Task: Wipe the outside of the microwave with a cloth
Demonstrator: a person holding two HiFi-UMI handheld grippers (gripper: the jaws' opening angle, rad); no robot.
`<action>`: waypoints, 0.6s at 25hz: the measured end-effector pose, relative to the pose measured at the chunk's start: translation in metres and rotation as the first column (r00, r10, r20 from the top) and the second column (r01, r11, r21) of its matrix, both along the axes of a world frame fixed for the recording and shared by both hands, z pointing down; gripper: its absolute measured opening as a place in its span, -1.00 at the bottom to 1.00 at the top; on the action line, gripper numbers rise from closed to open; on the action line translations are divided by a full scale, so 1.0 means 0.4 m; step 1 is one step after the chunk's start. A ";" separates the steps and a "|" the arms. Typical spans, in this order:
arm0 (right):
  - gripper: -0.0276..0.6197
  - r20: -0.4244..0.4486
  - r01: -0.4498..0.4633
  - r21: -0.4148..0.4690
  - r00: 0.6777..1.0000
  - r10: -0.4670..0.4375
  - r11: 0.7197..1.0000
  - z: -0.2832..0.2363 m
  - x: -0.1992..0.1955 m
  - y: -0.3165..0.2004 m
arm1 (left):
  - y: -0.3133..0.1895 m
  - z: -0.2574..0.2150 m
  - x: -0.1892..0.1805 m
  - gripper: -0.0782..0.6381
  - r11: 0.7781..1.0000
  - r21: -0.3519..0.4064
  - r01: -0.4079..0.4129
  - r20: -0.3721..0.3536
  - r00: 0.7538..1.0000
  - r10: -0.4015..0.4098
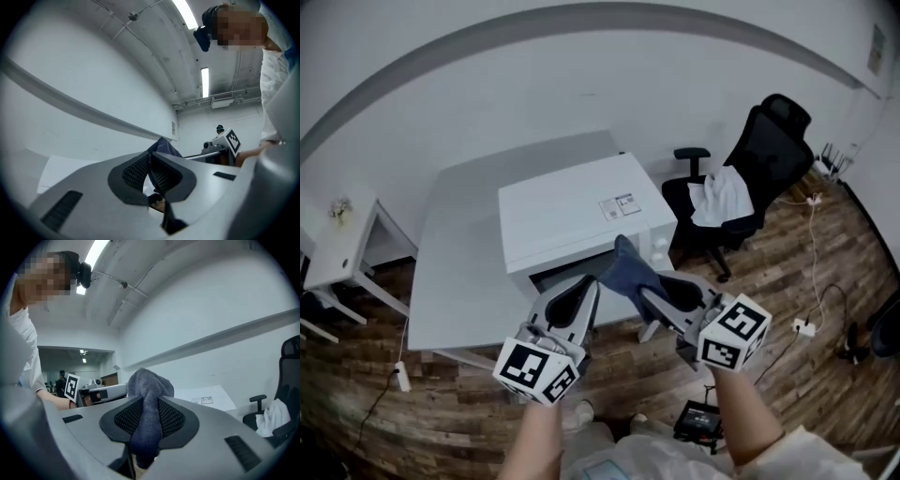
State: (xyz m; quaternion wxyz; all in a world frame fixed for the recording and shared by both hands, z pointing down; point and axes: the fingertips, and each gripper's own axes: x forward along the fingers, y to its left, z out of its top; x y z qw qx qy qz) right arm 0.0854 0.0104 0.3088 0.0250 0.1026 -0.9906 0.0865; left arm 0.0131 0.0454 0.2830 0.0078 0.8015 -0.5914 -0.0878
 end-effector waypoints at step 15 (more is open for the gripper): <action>-0.59 -0.229 -0.287 0.056 0.929 0.292 0.956 0.032 -0.187 -0.344 | -0.205 -0.045 -0.191 -0.73 0.996 -0.039 -0.076 0.099 0.992 0.080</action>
